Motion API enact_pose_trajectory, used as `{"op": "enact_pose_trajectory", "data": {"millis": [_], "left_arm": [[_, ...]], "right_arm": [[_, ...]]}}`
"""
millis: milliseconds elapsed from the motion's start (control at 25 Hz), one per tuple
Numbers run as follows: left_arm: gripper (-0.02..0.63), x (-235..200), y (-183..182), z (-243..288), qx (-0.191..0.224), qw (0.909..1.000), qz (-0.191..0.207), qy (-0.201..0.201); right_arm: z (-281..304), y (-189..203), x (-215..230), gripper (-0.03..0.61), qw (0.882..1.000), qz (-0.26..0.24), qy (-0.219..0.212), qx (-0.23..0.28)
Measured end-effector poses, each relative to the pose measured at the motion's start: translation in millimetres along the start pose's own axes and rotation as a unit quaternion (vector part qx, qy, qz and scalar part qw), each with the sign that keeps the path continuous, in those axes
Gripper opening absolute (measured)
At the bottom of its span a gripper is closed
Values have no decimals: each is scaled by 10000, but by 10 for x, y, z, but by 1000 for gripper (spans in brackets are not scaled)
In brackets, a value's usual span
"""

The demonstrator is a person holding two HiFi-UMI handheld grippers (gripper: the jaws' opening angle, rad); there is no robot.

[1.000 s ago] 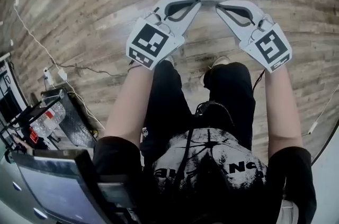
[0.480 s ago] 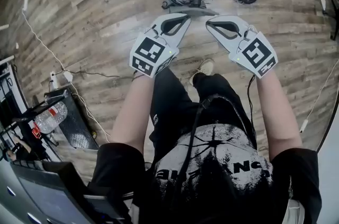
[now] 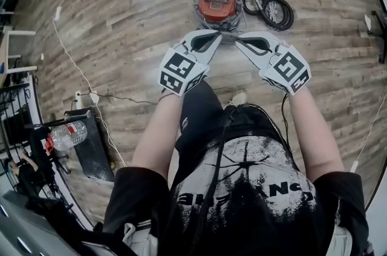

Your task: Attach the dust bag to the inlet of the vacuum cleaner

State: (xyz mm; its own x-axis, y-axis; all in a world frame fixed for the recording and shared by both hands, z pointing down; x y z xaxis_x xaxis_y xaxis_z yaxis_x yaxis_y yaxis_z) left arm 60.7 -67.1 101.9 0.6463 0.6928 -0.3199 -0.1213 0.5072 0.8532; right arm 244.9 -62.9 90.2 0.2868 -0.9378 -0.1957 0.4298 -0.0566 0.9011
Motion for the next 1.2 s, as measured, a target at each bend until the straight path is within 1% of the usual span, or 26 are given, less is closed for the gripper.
{"op": "enact_pose_trajectory", "data": {"millis": [80, 200, 360, 520, 680, 840, 960, 1200], "left_arm": [[2, 57, -99, -51, 10, 9999, 73, -91], [2, 202, -174, -67, -32, 9998, 175, -92], [2, 298, -265, -126, 3, 9996, 271, 27], [2, 283, -354, -97, 31, 9990, 398, 209], [2, 129, -480, -97, -33, 9978, 472, 455], [2, -130, -582, -193, -102, 9962, 565, 648], [2, -352, -649, -311, -99, 9951, 638, 742], [2, -847, -692, -643, -153, 9943, 646, 838]], "right_arm": [[-42, -42, 4, 5, 9999, 3, 67, 123], [-129, -97, 16, 5, 9997, 23, 163, 190], [-148, -219, 20, 5, 9991, 19, 279, 313], [-108, -277, 63, 5, 9985, -42, 487, 262], [18, -366, 123, 5, 9973, 16, 724, 140], [207, -501, 190, 5, 9943, 146, 1056, 10], [395, -626, 244, 5, 9921, 186, 1235, -92], [876, -904, 257, 5, 9892, 230, 1419, -272]]}}
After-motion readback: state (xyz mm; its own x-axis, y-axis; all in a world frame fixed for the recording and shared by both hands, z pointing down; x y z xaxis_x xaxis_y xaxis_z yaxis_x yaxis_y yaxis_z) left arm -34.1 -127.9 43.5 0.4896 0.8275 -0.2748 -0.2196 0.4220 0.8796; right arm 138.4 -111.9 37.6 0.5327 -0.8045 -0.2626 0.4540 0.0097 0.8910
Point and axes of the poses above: the fingertips, and each gripper's own axes: z forward along the fingers, x to its right, y out of its underside, the point moved 10 cm from there along -z, backward along the fingers, and after that the axes turned 14 degrees about -z, right-handed, at the moved point
